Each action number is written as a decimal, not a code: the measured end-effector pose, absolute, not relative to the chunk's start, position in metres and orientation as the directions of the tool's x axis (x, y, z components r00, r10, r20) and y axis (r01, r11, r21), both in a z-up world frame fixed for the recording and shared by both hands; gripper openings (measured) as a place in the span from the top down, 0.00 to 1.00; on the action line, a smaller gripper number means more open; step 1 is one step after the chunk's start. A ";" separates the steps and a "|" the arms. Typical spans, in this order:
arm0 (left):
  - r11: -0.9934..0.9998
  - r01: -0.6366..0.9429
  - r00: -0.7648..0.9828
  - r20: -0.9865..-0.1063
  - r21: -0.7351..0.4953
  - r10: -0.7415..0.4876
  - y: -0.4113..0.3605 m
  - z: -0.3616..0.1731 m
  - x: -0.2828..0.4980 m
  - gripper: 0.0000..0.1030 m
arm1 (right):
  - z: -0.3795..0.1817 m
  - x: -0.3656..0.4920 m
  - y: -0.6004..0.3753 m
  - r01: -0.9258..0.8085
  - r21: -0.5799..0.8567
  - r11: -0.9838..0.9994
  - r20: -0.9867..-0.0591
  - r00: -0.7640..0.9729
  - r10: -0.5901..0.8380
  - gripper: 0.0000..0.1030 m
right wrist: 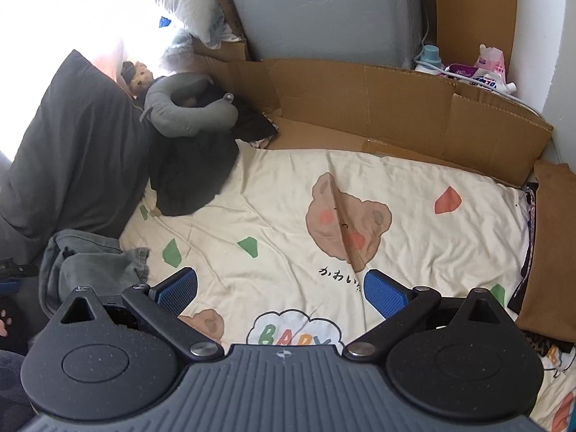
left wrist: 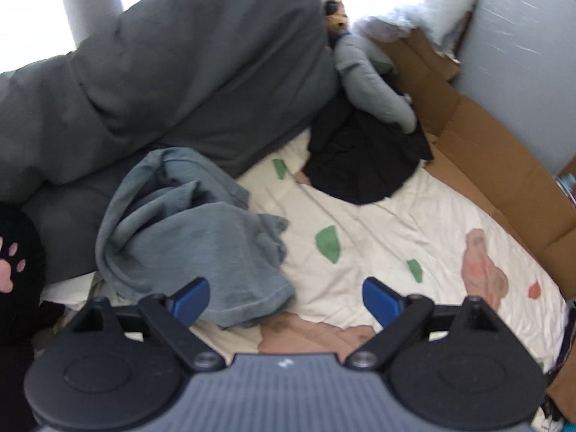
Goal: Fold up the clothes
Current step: 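Move both grippers toward the crumpled light-blue denim pants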
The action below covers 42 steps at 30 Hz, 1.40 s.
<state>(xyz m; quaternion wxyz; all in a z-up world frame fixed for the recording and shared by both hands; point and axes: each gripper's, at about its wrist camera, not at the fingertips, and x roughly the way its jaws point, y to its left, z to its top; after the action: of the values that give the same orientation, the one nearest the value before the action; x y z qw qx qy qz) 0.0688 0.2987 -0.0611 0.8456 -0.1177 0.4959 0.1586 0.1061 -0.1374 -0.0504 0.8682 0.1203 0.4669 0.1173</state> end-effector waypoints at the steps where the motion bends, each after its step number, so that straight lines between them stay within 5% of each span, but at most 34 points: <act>1: 0.918 -0.396 0.454 -0.877 -0.037 0.161 0.304 -0.063 0.067 0.09 | -0.053 0.107 -0.136 -0.098 0.320 0.942 -0.783 0.532 0.322 0.01; 6: 0.889 -0.456 0.433 -0.881 -0.032 0.190 0.333 -0.074 0.056 0.17 | -0.063 0.110 -0.123 -0.153 0.353 0.923 -0.779 0.498 0.380 0.02; 28: 0.758 -0.647 0.359 -0.910 -0.082 0.208 0.417 -0.193 0.036 0.17 | -0.168 0.153 -0.027 -0.462 0.372 0.805 -0.772 0.327 0.544 0.03; 34: 0.713 -0.700 0.324 -0.909 -0.045 0.261 0.444 -0.229 0.033 0.21 | -0.202 0.162 -0.002 -0.526 0.374 0.763 -0.777 0.271 0.568 0.16; 36: 0.700 -0.712 0.323 -0.909 -0.050 0.263 0.454 -0.241 0.030 0.29 | -0.215 0.162 0.006 -0.550 0.368 0.750 -0.778 0.260 0.572 0.17; 42: 0.660 -0.750 0.319 -0.903 -0.055 0.287 0.479 -0.266 0.021 0.29 | -0.251 0.161 0.028 -0.582 0.379 0.720 -0.789 0.203 0.580 0.17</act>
<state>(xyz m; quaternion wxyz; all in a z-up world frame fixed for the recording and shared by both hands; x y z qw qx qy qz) 0.0214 0.4795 -0.2662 0.7752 -0.2418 0.4784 0.3343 0.1614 0.0278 -0.2515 0.7757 -0.0012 0.5081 0.3743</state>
